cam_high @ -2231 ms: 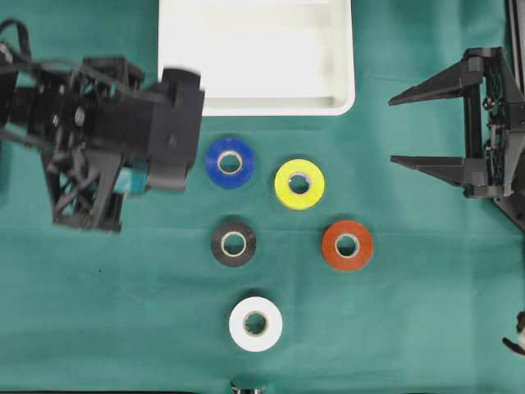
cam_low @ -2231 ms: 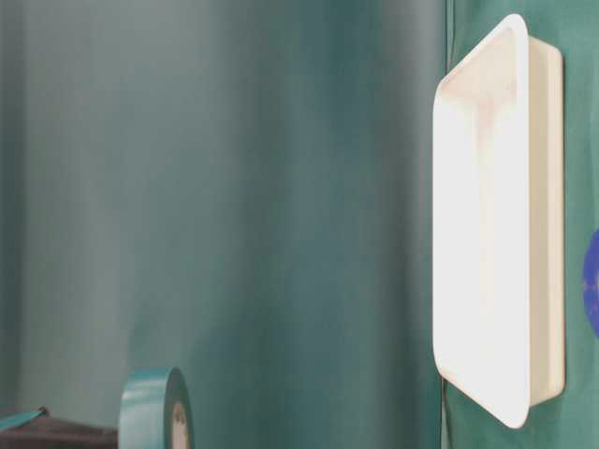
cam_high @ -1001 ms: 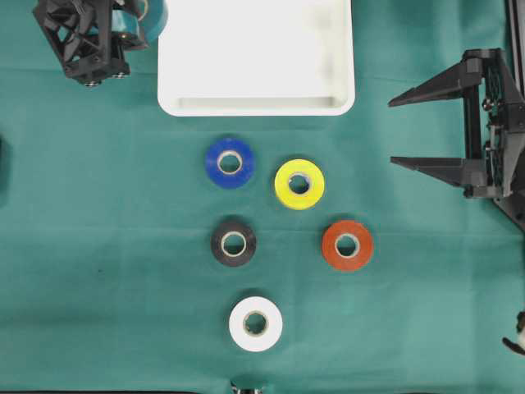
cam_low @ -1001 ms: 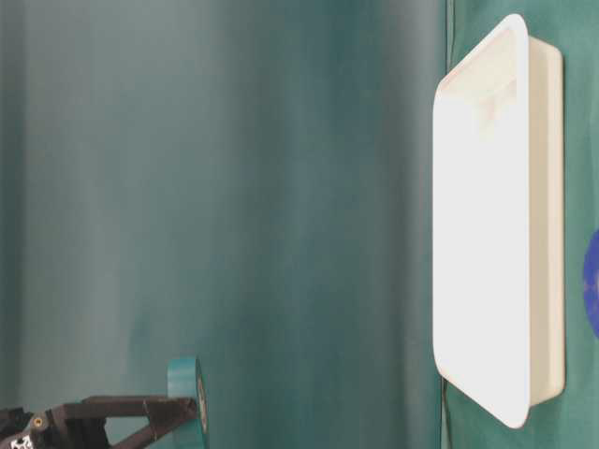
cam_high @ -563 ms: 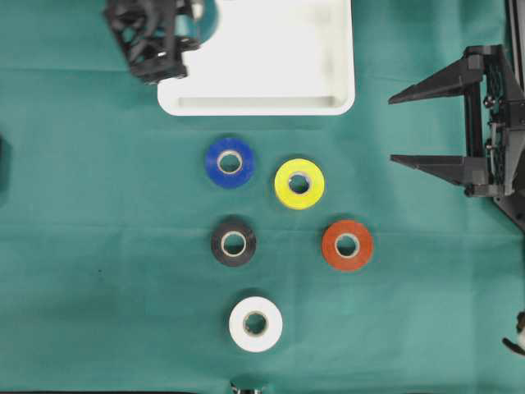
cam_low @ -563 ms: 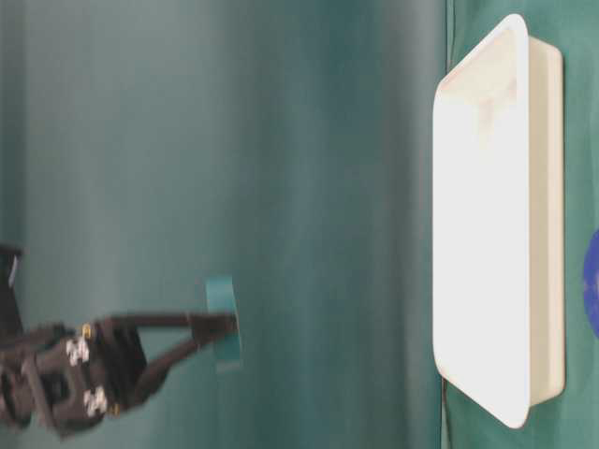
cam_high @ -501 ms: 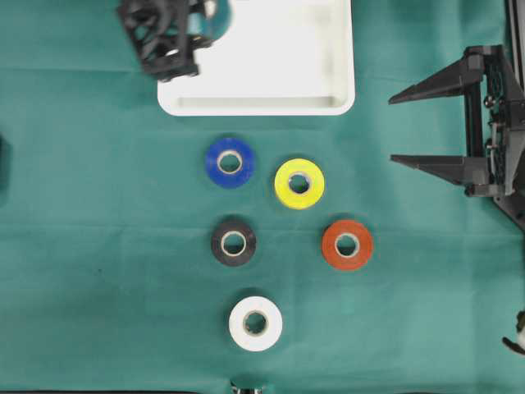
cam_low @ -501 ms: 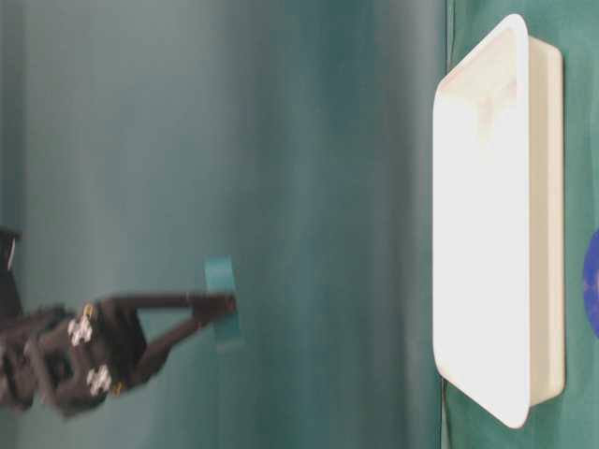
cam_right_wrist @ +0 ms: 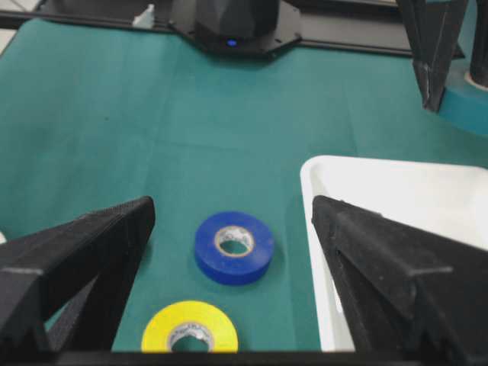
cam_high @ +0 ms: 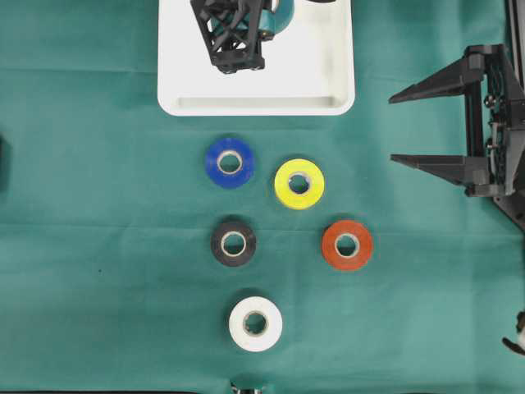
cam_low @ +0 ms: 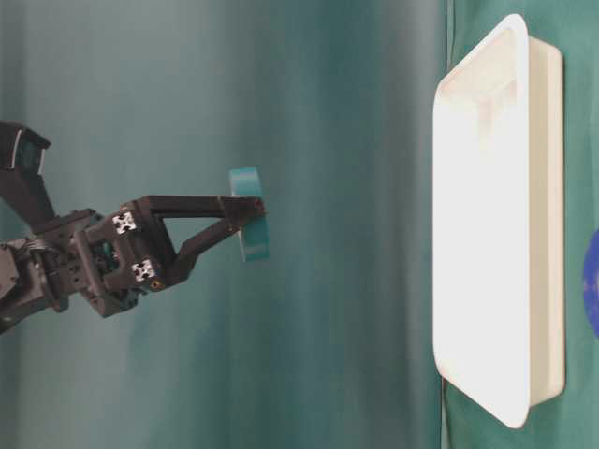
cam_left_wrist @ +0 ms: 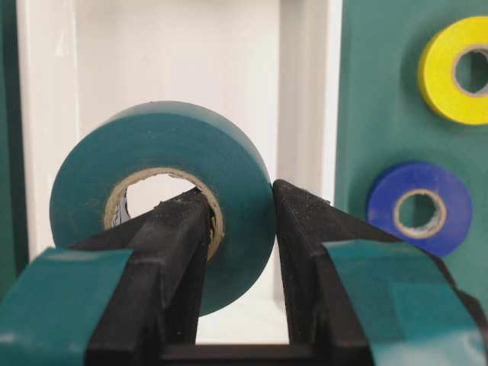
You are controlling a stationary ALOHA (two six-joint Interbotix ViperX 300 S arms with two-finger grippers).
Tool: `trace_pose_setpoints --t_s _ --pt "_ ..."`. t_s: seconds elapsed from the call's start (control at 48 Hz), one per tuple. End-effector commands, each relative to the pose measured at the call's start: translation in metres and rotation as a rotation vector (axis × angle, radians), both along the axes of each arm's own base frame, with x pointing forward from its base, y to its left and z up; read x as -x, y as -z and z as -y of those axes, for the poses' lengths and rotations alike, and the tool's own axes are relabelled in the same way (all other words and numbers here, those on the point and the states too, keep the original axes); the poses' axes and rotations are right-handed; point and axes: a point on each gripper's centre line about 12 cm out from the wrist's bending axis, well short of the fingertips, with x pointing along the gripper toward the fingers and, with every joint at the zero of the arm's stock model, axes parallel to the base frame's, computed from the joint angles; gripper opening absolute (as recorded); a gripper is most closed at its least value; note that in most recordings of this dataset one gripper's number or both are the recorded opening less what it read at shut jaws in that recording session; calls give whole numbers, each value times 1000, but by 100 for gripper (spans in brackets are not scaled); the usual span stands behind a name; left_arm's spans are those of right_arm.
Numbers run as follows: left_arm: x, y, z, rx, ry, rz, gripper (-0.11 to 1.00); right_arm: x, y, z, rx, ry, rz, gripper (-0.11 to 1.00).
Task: Pick up the tape from a random location and place it into the white case.
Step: 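Lower the teal roll into the white tray and open the left gripper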
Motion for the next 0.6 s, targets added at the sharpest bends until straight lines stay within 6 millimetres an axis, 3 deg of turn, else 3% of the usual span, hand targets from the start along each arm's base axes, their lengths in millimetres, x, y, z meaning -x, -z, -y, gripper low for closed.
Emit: trace_pose_setpoints --t_s 0.0,0.584 --pt "3 -18 -2 -16 -3 47 21 -3 -11 0 2 1 26 92" --pt "4 -16 -3 -15 -8 47 21 -3 -11 1 5 2 26 92"
